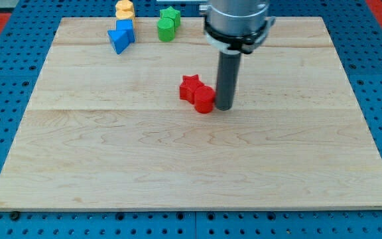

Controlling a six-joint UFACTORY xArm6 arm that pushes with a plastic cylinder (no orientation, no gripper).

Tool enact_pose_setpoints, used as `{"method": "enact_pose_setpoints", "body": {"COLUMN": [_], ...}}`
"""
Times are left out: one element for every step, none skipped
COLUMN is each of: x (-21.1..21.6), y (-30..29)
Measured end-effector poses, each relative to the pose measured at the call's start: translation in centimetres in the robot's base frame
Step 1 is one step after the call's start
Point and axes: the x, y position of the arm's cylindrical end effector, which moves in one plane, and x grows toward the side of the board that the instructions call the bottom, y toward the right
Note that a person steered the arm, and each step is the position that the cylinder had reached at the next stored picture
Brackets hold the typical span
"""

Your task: Slightly push the red blocks to the top

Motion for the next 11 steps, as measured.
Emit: {"method": "enact_pose_setpoints", "body": {"x": [0.1, 2.2, 4.1, 3.9, 3.3, 2.6, 1.4, -0.1, -1.7, -3.1, -3.3], "y": [-1.6, -1.6, -1.7, -3.3, -4.7, -4.8, -5.4, -6.2, -6.9, -7.9, -8.6]}}
